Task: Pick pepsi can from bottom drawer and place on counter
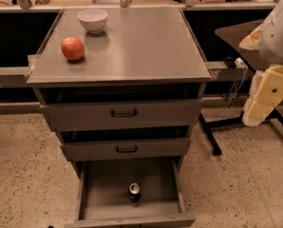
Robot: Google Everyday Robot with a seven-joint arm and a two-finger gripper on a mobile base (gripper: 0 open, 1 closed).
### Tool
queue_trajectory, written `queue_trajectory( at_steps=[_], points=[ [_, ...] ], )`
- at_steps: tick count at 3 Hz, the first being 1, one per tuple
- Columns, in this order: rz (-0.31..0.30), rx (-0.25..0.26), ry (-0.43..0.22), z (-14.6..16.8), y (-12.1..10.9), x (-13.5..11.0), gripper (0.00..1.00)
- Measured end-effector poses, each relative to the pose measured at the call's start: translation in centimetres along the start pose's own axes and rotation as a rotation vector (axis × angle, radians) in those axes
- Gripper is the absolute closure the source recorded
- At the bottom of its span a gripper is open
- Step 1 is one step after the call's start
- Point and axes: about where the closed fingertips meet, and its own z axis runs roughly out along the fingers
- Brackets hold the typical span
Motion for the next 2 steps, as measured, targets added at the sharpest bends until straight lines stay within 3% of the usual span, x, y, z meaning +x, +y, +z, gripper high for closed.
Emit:
queue_trajectory(
  at_steps=[1,2],
  points=[
    [0.0,0.0,0.0,0.0,0.0,0.0,0.0],
    [0.013,-0.028,0.009,2.7,1.0,1.0,0.0]
  ],
)
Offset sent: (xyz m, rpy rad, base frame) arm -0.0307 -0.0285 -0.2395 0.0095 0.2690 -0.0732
